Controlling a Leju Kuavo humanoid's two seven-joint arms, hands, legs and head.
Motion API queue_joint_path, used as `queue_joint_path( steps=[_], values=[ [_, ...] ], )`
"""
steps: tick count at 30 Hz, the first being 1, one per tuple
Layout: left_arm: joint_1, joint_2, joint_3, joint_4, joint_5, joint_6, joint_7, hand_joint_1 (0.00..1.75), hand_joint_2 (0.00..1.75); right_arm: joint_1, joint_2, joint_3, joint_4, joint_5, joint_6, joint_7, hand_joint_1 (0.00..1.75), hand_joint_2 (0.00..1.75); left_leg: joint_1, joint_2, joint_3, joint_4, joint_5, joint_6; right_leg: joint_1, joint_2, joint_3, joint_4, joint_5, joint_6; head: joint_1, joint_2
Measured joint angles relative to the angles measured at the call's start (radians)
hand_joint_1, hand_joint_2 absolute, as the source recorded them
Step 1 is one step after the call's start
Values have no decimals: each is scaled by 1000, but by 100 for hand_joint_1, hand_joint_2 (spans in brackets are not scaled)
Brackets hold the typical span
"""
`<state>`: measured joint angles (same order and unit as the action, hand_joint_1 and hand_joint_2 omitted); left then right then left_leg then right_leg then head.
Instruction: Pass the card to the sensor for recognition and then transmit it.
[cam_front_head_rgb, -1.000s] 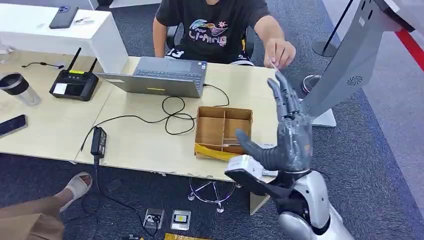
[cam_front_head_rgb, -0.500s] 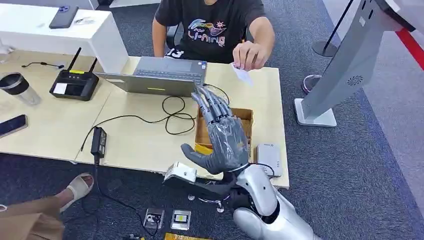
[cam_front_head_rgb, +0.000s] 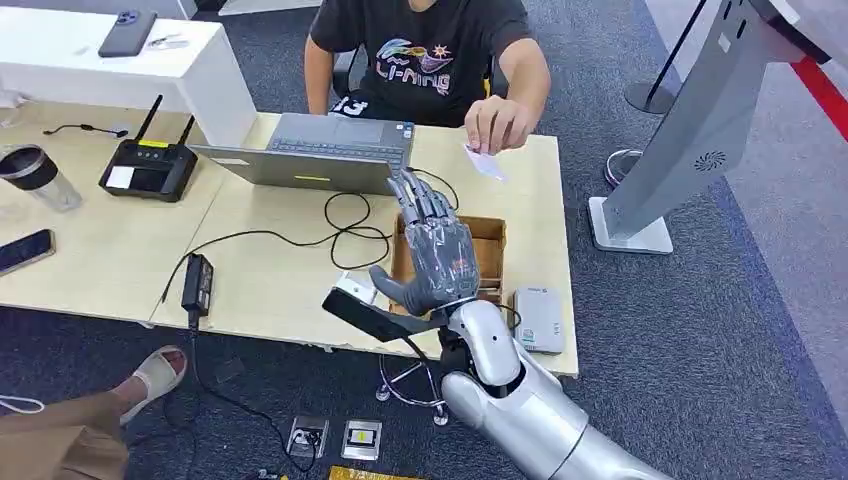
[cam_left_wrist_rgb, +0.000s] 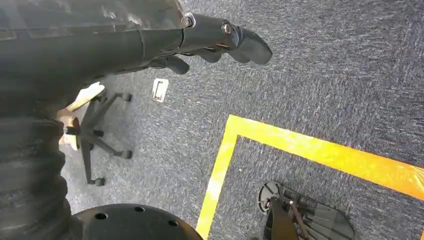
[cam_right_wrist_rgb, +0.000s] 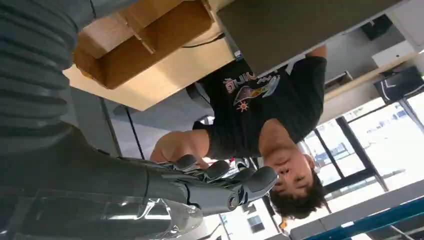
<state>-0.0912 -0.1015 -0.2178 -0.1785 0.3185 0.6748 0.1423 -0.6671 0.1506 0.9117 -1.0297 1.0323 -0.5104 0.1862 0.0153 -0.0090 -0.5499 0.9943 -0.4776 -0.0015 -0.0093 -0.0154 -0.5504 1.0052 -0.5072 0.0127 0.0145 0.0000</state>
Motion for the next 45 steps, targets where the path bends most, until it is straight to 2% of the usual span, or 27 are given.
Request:
queue_joint_path(
  steps=[7,13,18,24,36,37,38,39,40,41,42,43,45],
  values=[
    [0,0,-2,0,7,5,1,0,175,-19,39,-3,124,9,-23,1,0,175,0,0,0,0,0,0,0,0,-1,0,0,-1,0,0],
    [2,1,-8,0,10,6,1,0,175,-23,50,-21,163,12,-42,8,0,175,0,0,0,0,0,0,0,0,-1,0,0,-1,0,0],
    [3,2,-13,0,17,3,-3,0,175,-20,48,-42,155,32,-41,24,0,175,0,0,0,0,0,0,0,0,-1,0,0,-1,0,0],
    [4,5,-28,0,18,-3,-3,0,175,-9,33,-69,86,76,-19,51,0,175,0,1,0,0,0,0,0,2,-2,0,0,-1,0,0],
    [4,11,-55,0,8,-29,-23,0,175,-8,5,-114,63,111,-1,108,0,175,0,1,0,0,0,0,0,3,-2,0,0,0,0,0],
    [4,11,-59,0,6,-30,-23,0,175,-8,2,-118,63,111,-1,115,14,175,0,1,0,0,0,0,0,3,-2,0,0,0,0,0],
    [4,12,-61,0,5,-33,-24,0,175,-8,0,-123,63,114,-1,122,17,175,0,1,0,0,0,0,0,3,-2,0,0,0,0,0],
    [4,13,-65,0,2,-35,-24,0,175,-8,-3,-127,63,116,-1,129,42,175,0,1,0,0,0,0,0,3,-2,0,0,0,0,0],
    [4,14,-70,0,-2,-38,-24,0,175,-8,-7,-132,63,116,-1,136,59,175,0,1,0,0,0,0,0,3,-2,0,0,0,0,0],
    [4,15,-75,0,-5,-40,-27,0,175,-8,-11,-138,63,116,-1,143,59,175,0,1,0,0,0,0,0,3,-2,0,0,0,0,0],
    [4,16,-79,0,-8,-45,-31,0,175,-7,-16,-144,63,117,-1,153,117,175,0,1,0,0,0,0,0,3,-2,0,0,0,0,0],
    [4,18,-83,0,-12,-49,-34,0,175,-6,-22,-150,63,119,-1,160,155,175,0,1,0,0,0,0,0,3,-2,0,0,0,0,0],
    [4,20,-92,0,-16,-56,-40,0,175,1,-34,-162,58,121,0,171,155,175,0,1,0,0,0,0,0,3,-2,0,0,0,0,0]
  ],
)
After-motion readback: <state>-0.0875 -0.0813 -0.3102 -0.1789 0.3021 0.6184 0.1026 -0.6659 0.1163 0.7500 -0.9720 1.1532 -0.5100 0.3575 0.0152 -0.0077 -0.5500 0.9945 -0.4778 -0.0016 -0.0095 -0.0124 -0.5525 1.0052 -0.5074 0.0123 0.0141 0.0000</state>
